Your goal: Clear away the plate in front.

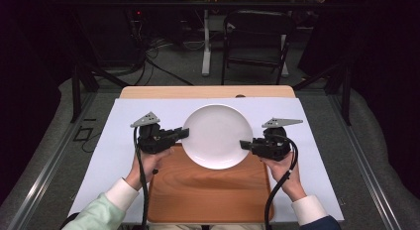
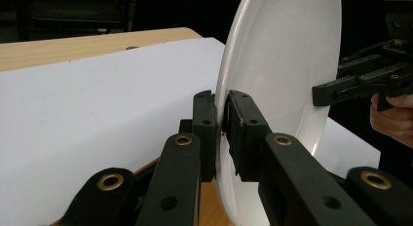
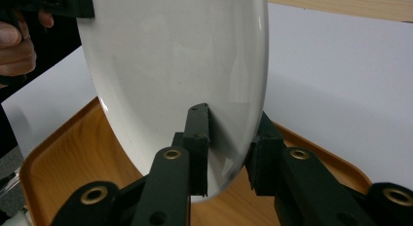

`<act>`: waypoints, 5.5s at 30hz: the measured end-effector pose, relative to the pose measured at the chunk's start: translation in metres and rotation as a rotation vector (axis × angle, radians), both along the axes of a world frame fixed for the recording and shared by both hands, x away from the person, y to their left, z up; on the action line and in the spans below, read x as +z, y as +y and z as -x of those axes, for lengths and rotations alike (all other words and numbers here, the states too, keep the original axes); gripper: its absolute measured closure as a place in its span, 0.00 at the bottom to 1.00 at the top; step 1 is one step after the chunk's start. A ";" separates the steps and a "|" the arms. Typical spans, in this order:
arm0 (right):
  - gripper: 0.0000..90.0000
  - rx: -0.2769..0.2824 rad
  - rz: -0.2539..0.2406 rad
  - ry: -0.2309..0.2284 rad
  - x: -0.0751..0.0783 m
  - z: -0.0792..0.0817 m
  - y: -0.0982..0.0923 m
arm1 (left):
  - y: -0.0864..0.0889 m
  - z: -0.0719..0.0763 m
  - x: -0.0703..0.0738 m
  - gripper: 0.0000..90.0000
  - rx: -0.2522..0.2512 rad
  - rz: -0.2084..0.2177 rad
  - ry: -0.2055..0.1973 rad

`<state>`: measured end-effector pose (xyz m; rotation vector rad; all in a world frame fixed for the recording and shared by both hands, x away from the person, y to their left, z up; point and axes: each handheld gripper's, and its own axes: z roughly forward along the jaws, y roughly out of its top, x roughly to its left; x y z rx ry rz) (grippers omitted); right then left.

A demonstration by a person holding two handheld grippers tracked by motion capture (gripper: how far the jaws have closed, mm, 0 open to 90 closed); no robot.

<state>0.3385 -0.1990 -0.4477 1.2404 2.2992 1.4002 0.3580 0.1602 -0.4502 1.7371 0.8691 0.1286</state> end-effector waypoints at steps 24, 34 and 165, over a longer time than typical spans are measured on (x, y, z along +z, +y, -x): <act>0.85 0.053 -0.014 0.031 -0.003 0.027 0.006 | 0.011 0.025 -0.011 0.90 -0.011 0.019 0.065; 0.85 0.072 -0.017 0.052 -0.007 0.034 0.008 | 0.015 0.033 -0.017 0.91 -0.024 0.017 0.106; 0.07 0.116 0.318 0.102 -0.040 0.038 0.021 | 0.013 0.046 -0.040 0.19 -0.020 -0.419 0.121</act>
